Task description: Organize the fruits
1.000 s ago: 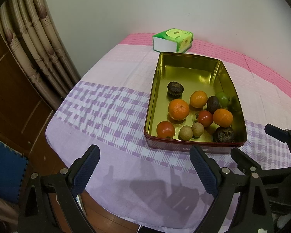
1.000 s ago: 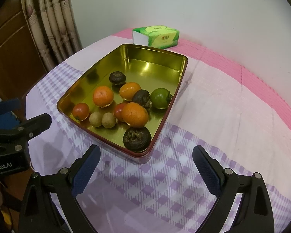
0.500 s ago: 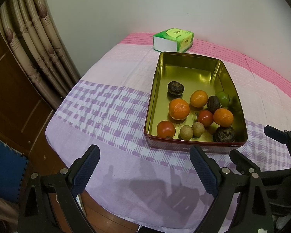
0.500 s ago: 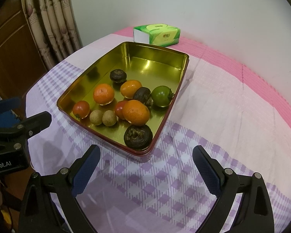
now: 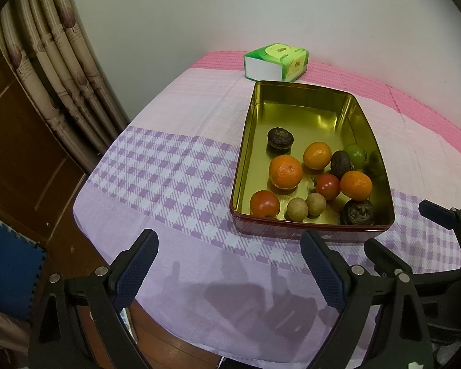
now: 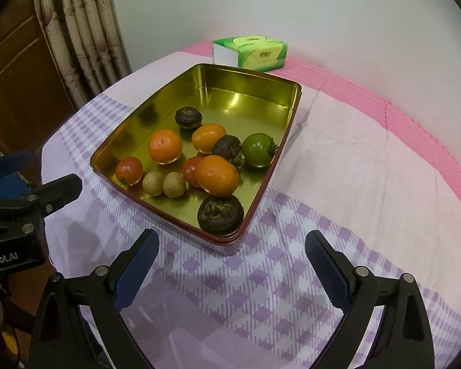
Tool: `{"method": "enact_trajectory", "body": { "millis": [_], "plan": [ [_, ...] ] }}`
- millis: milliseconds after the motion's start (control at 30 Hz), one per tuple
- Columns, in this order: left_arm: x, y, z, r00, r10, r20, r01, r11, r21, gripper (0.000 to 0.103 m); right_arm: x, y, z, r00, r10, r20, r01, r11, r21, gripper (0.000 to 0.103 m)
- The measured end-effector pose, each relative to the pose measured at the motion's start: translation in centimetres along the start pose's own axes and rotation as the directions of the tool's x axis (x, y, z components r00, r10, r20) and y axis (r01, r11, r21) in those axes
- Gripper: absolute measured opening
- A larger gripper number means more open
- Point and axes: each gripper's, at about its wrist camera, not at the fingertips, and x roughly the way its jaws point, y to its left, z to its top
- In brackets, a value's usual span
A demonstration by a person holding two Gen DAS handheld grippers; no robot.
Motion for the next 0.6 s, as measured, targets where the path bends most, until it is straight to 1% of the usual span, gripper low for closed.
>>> {"method": "enact_trajectory", "body": {
  "millis": [333,433,533,600],
  "plan": [
    [-0.04,0.09,-0.34,1.0,-0.019,0.001,0.019,1.0,-0.005,0.092,0.04,-0.01,-0.04,1.0,0.003,-0.001,-0.003,1.0,0.0,0.096],
    [-0.17,0.22,-0.57,1.0,-0.019,-0.002,0.019,1.0,-0.007,0.098,0.04,-0.03,-0.02,1.0,0.004,0.0,-0.004,1.0,0.0,0.096],
    [-0.16,0.08,-0.38,1.0,-0.029,0.005,0.029,1.0,-0.006,0.098,0.05,-0.09,0.04,1.0,0.002,0.0,-0.002,1.0,0.0,0.096],
    [-0.2,0.09,-0.45,1.0,-0.025,0.004,0.025,1.0,-0.003,0.1,0.08,-0.11,0.04,1.0,0.004,0.0,-0.004,1.0,-0.001,0.096]
  ]
}}
